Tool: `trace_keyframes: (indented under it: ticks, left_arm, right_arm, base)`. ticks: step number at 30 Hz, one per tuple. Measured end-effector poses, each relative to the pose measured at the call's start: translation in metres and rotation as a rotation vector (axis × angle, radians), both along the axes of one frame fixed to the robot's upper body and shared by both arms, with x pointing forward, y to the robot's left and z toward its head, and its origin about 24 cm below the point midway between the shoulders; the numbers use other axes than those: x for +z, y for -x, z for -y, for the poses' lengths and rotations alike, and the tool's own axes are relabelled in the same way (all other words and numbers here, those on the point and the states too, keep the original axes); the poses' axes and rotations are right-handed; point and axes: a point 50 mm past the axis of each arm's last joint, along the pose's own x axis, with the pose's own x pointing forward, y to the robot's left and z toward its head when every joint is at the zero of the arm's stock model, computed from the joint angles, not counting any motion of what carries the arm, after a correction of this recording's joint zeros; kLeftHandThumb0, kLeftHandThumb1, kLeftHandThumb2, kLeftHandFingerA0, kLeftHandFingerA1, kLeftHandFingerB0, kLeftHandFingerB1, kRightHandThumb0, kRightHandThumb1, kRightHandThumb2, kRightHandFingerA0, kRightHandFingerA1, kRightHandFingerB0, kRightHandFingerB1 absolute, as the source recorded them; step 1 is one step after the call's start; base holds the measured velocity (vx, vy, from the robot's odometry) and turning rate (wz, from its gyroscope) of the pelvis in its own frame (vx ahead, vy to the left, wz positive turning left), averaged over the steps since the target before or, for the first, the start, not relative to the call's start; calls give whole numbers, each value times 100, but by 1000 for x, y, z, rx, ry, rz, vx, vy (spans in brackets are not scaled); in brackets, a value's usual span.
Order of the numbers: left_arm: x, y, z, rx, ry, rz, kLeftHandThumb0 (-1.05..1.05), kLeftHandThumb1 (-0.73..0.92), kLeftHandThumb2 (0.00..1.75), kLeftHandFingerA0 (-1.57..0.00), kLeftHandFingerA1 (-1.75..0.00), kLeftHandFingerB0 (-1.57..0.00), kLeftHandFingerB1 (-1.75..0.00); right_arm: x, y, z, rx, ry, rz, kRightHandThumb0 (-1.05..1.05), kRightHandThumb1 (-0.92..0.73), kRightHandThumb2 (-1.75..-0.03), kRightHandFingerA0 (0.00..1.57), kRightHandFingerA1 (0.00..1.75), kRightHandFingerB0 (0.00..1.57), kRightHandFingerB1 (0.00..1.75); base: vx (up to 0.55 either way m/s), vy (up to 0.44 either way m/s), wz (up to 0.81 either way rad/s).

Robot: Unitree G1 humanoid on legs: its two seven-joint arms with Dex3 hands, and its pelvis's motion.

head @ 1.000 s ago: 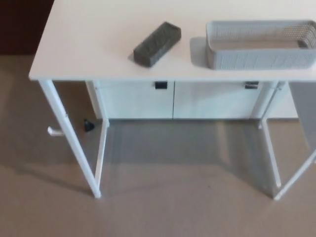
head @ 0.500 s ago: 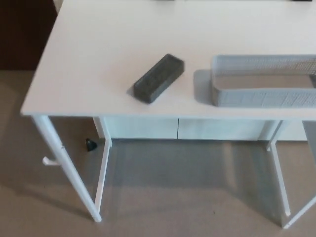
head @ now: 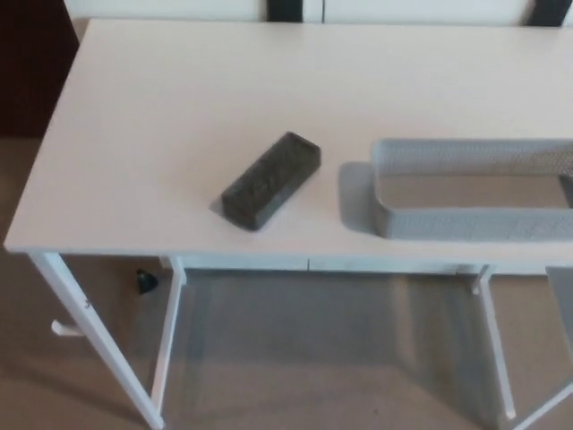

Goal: The robot walks towards a desk on which an eraser is kept on the left hand side and a container is kept on the right hand side. The robot picks up the eraser using its left hand and places it in the container.

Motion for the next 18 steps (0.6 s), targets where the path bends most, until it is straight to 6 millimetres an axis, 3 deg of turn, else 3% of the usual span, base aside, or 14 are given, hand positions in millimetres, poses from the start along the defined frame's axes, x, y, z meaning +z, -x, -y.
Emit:
trace_keyframes:
  ticks: [8,18]
  left_arm:
    - [0,0,-2,-4,-9,-2,-35,37,64,-48,-49,-41,-43]
    - [0,4,0,-7,-1,-10,-35,37,63,-46,-48,-39,-42]
  right_arm:
    - [0,-3,-1,4,-4,5,-26,-54,-56,55,48,44,40]
    - [-2,-1,1,-1,-2,-14,-27,-54,-56,56,48,44,40]
  base:
    - [82,19,5]
    - [82,-250,1]
